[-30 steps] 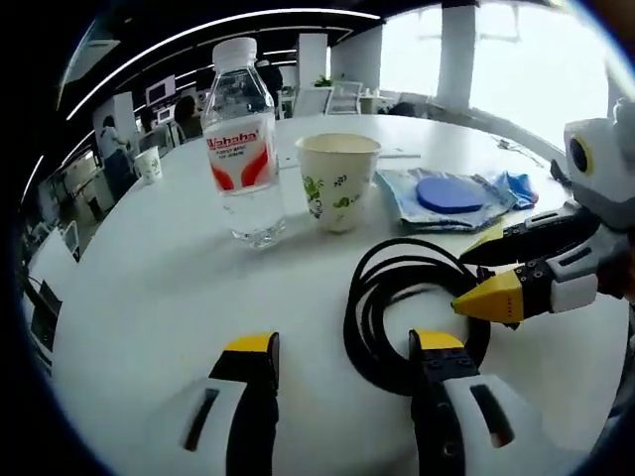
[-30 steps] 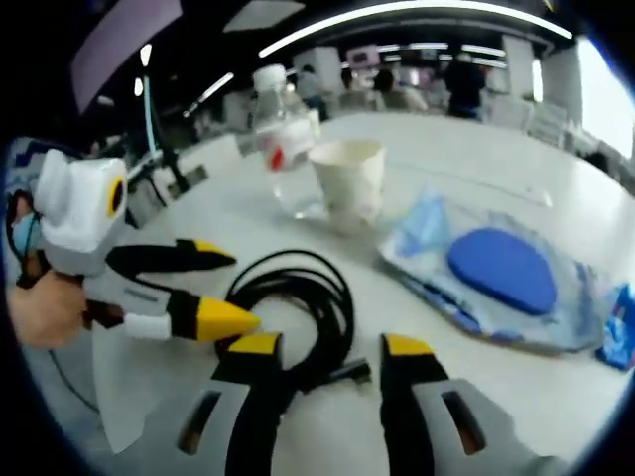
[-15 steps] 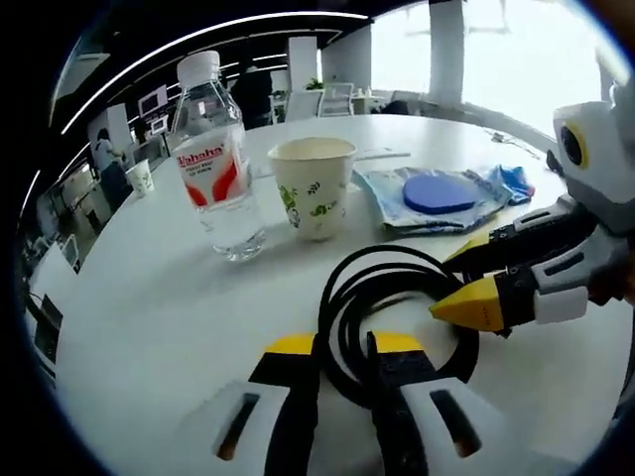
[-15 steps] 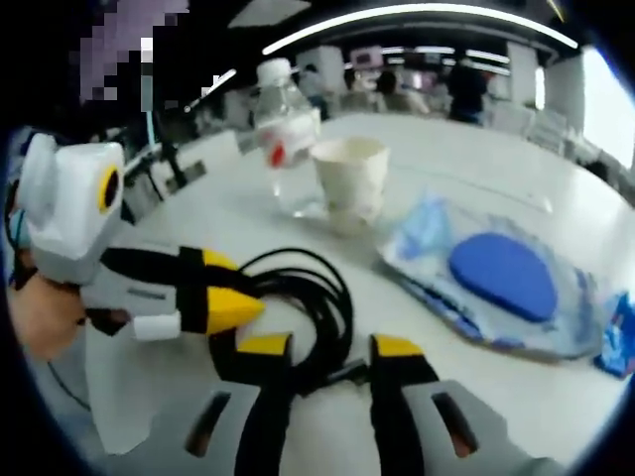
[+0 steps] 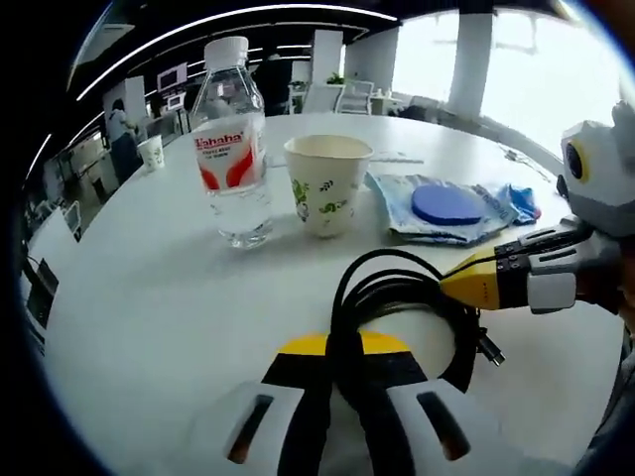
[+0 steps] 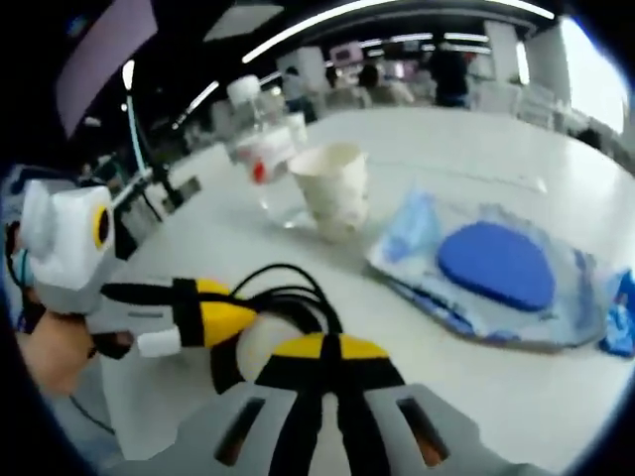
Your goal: Arrange the tabletop items into an orderly group along one side of the table until the central work area is clear of visible clutter.
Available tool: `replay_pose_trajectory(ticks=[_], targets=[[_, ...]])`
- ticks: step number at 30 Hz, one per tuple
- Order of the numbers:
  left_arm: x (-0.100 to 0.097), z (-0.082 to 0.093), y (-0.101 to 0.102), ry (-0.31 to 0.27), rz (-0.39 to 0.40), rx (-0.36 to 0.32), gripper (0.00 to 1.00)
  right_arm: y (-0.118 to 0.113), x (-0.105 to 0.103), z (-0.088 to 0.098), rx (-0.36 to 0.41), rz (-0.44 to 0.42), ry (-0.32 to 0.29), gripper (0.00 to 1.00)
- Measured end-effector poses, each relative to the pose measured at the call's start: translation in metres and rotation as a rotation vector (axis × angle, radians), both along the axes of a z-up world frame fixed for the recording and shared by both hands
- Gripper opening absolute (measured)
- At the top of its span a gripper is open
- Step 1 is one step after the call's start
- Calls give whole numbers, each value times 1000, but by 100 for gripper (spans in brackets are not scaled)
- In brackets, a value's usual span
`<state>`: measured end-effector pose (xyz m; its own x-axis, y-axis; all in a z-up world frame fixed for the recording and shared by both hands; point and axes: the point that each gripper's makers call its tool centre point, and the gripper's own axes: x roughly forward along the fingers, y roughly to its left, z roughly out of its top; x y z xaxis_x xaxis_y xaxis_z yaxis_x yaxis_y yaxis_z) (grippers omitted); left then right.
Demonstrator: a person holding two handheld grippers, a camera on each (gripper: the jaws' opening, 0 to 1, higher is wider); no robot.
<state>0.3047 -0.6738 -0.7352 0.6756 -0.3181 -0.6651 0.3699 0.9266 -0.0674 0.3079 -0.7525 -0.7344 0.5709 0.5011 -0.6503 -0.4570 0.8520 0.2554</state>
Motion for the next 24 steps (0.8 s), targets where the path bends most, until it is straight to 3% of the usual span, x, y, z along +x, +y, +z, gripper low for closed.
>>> replay_pose_trajectory(ticks=[2, 14, 18, 24], targets=[[0, 0, 0, 1, 4, 4, 7, 1, -1, 1, -29, 24, -14, 0], [-8, 14, -3, 4, 24, -48, 4, -6, 1, 17, 5, 1, -54, 0], [-7, 29, -10, -20, 11, -60, 4, -13, 1, 40, 19, -14, -95, 0], [-7, 48, -31, -55, -25, -60, 4, -35, -6, 58, 27, -57, -133, 0]])
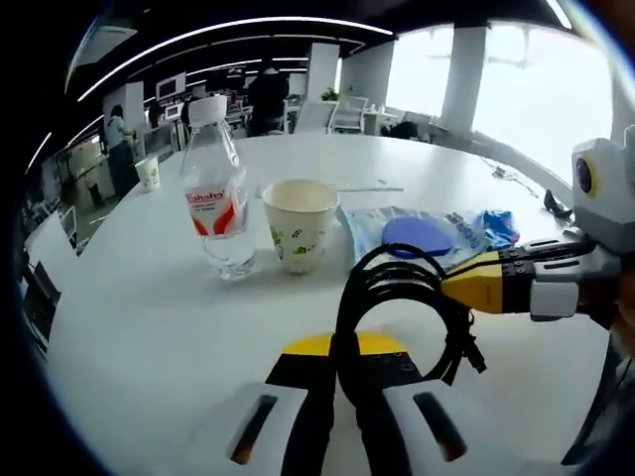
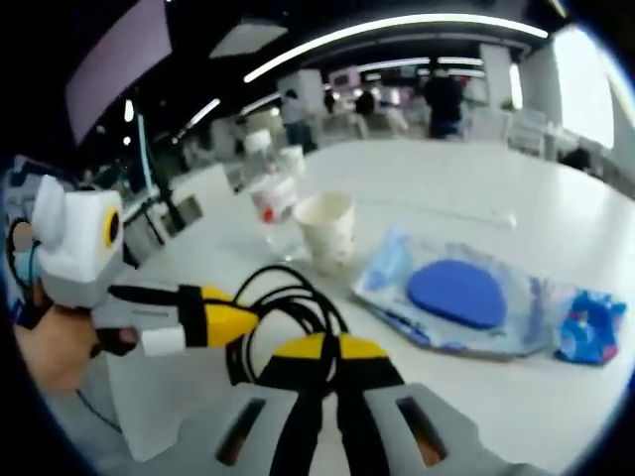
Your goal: Arrange the tabletop items into an orderly group along one side of the table until the central work area is clear of visible clutter.
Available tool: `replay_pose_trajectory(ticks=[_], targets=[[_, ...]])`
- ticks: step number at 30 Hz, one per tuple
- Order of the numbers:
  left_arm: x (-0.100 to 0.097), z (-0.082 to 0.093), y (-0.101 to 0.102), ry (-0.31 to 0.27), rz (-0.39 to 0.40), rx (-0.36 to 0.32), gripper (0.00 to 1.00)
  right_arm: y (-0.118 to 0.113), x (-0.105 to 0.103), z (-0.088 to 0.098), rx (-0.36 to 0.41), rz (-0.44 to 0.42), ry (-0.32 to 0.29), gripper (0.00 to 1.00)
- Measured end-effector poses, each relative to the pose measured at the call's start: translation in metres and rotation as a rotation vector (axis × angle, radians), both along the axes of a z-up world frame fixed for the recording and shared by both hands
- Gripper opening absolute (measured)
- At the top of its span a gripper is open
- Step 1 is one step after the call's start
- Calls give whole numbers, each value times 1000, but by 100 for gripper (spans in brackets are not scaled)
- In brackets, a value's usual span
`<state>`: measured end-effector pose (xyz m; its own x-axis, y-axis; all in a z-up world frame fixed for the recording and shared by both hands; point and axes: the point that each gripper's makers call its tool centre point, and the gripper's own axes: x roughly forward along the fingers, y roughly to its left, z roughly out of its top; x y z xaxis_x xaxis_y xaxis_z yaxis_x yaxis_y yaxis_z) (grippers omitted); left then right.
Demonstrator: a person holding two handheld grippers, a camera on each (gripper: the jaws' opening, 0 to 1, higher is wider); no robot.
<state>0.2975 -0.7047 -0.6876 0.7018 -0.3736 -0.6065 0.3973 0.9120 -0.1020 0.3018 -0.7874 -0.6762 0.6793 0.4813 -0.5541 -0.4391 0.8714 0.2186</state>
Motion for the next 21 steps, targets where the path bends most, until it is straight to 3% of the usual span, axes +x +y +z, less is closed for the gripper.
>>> replay_pose_trajectory(ticks=[13, 21], targets=[[-11, 27, -69, -37, -109, -11, 4, -68, -21, 30, -14, -94, -55, 0], [-17, 32, -119, -42, -182, -27, 4, -118, -33, 38, -24, -161, -69, 0]])
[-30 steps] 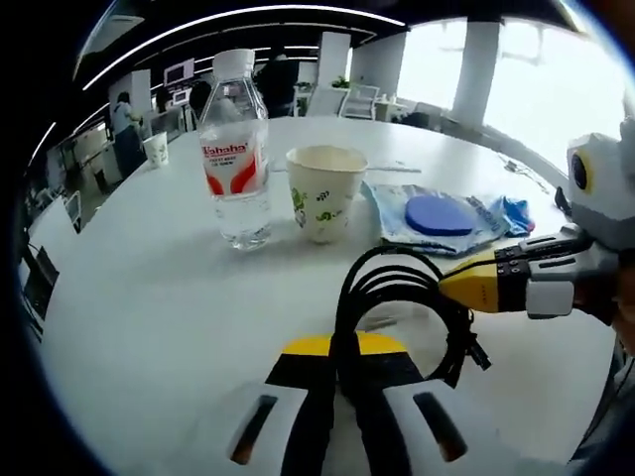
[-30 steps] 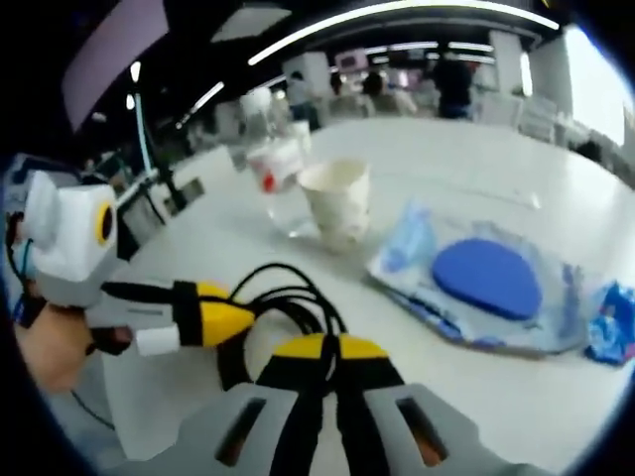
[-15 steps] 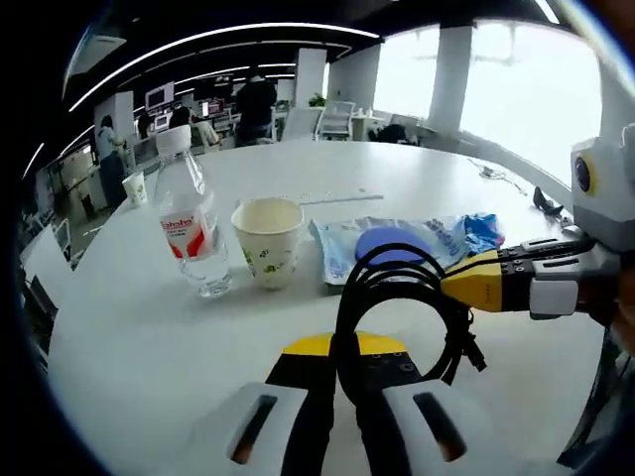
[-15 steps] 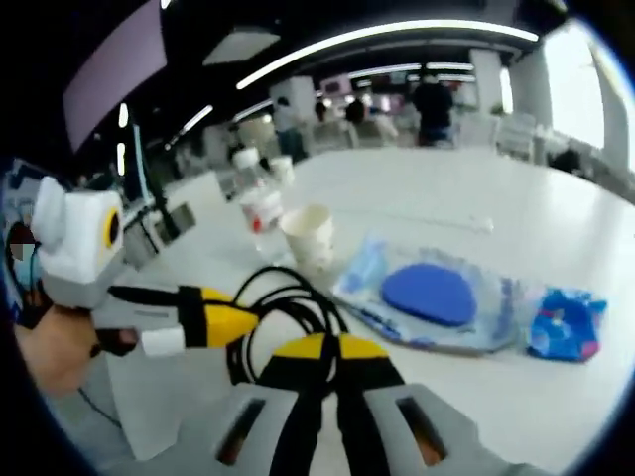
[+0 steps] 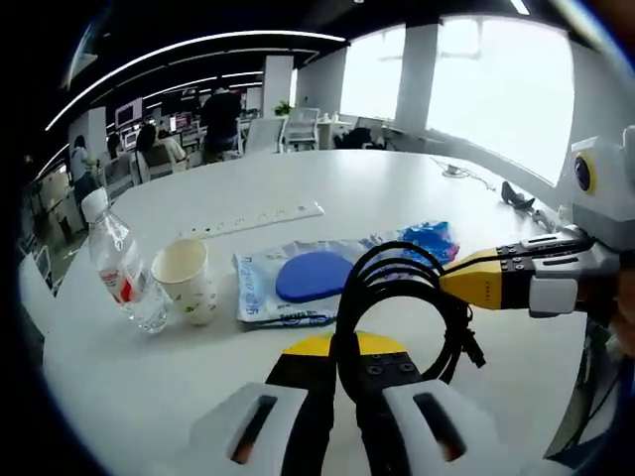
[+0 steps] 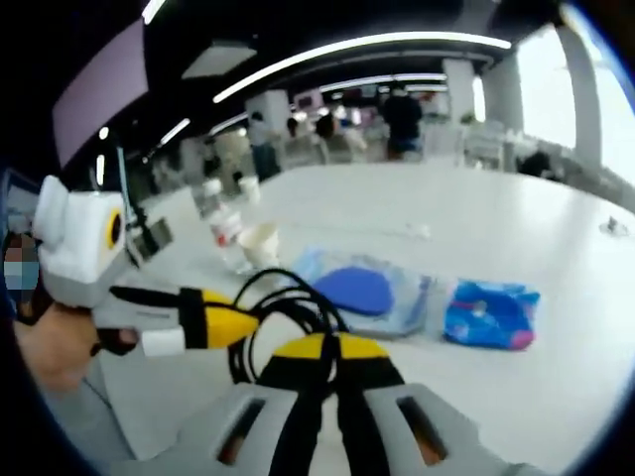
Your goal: Arrange the tabletop items into an orderly group along one side of the table until the central work area is clear of visible clutter.
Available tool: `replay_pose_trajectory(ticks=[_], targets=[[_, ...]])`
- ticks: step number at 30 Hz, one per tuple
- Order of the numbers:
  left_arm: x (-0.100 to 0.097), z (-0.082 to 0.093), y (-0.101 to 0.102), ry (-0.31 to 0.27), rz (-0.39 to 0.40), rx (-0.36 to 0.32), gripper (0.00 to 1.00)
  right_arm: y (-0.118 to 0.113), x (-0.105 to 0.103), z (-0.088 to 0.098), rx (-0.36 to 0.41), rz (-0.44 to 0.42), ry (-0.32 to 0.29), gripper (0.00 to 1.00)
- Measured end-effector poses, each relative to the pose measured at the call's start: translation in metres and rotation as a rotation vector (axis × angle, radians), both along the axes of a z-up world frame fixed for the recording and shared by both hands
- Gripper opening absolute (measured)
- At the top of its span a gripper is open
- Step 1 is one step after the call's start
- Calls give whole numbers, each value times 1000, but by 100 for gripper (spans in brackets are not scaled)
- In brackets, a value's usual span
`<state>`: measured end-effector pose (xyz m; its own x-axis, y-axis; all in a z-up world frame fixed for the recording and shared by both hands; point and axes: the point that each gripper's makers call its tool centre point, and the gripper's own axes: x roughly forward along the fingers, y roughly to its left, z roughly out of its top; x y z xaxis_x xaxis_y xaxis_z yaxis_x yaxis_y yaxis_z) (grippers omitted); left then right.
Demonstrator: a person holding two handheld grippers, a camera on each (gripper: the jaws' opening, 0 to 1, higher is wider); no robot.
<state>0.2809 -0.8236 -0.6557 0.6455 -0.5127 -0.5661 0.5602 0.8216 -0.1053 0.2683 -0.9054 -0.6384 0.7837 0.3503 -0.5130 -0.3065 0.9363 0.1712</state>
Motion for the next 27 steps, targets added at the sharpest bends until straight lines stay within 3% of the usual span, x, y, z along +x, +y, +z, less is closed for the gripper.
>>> replay_pose_trajectory(ticks=[12, 27], targets=[[-22, 0, -71, 9, -103, -7, 4, -68, -27, 1, -6, -98, 2, 0], [-34, -3, -131, 26, -162, -25, 4, -127, -40, 4, -17, -146, -5, 0]])
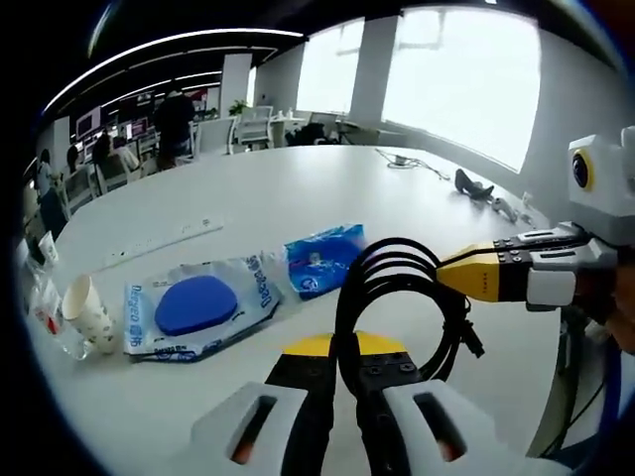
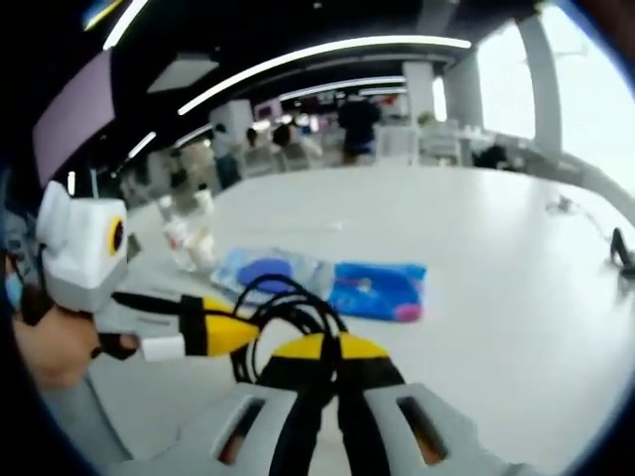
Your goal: Arrange the tabletop items into an orderly group along one side of the table until the central work area is clear of visible clutter.
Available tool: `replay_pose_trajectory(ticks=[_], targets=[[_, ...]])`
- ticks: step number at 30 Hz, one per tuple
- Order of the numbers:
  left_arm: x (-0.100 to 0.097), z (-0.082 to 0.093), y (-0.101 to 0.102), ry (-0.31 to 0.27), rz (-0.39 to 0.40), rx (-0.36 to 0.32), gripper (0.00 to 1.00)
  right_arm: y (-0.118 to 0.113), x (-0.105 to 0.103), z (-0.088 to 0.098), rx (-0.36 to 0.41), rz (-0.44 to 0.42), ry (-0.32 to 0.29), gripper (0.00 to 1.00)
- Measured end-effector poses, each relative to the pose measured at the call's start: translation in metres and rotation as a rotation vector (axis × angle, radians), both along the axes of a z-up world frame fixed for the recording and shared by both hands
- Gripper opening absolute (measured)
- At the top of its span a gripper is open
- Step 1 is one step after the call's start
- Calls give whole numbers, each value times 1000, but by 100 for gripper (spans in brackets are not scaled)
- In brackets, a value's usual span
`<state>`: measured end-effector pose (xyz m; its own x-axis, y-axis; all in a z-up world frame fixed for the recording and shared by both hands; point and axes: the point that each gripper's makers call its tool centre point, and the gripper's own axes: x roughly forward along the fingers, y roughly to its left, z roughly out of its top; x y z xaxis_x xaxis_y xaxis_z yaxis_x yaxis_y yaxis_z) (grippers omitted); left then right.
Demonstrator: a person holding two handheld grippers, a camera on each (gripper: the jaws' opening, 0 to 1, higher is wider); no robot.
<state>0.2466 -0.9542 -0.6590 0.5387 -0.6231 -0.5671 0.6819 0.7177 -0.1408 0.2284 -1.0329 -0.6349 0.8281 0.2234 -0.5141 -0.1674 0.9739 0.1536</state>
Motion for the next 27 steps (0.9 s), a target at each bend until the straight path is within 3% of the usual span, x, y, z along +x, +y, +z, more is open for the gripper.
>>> replay_pose_trajectory(ticks=[14, 27], targets=[[2, -16, -44, 36, 13, -28, 4, -42, 1, -15, -17, 11, 27, 0], [7, -33, -62, 62, 28, -22, 4, -61, 10, -33, -4, 30, 53, 0]])
